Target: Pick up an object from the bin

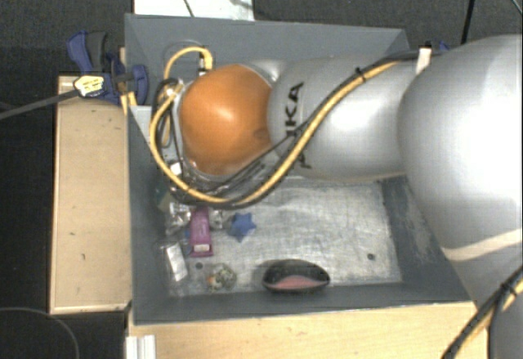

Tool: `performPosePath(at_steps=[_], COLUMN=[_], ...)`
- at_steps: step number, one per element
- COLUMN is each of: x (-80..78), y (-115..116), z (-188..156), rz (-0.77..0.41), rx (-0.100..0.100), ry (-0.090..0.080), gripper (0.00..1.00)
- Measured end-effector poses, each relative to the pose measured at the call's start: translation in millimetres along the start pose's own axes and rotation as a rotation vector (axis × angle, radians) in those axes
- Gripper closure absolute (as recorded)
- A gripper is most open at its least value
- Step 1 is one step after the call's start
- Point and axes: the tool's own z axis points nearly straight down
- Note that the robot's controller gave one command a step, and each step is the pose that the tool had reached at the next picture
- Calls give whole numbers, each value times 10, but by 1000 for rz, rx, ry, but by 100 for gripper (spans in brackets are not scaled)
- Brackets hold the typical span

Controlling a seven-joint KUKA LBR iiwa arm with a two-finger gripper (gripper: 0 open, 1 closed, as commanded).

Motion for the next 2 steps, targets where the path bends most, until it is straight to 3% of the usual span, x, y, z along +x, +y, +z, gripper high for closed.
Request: performPosePath(at_steps=[2], x=[-12], y=[-7], z=[-397], rz=[16], rx=[2], ry=[-1], gripper=[100])
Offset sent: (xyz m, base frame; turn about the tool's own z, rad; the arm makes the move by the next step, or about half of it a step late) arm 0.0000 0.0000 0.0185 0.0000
